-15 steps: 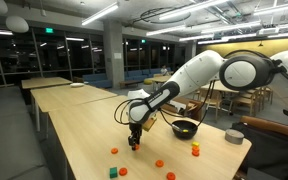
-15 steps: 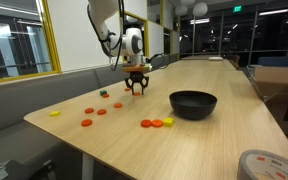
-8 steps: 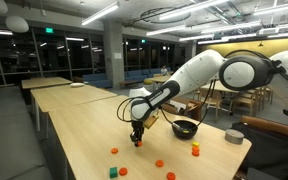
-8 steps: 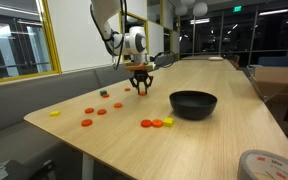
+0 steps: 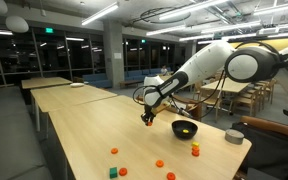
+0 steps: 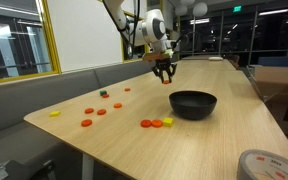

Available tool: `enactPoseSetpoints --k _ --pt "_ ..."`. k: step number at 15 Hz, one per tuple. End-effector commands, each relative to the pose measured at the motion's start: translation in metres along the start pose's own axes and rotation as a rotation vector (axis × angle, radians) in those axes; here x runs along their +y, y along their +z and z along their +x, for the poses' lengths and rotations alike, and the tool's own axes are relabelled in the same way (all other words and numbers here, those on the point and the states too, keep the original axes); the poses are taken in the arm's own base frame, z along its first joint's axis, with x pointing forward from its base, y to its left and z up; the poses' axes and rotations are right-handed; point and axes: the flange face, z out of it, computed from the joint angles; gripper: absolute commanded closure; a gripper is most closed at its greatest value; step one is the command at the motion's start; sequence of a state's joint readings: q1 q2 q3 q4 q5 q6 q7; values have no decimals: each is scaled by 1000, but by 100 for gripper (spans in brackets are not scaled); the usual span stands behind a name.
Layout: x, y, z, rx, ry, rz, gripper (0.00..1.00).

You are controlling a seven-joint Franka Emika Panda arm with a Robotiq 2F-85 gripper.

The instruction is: Put the two yellow, the green and one orange circle into the bowl.

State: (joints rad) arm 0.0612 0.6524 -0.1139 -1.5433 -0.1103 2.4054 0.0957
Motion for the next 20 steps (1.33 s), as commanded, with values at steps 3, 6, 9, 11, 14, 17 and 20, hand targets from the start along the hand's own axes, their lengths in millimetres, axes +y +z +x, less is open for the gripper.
enactPoseSetpoints --k 3,6,9,11,14,17,20 --pt "58 -30 -49 0 288 -125 82" --pt "75 -33 -79 -24 448 -193 82" --pt "83 -33 -109 -43 601 -257 82" --pt "82 -32 -124 -52 673 -287 82" --pt "85 -27 -144 -70 775 -316 77" --pt "95 -17 -159 -89 856 -304 26" --pt "100 -16 -168 -71 840 -249 3"
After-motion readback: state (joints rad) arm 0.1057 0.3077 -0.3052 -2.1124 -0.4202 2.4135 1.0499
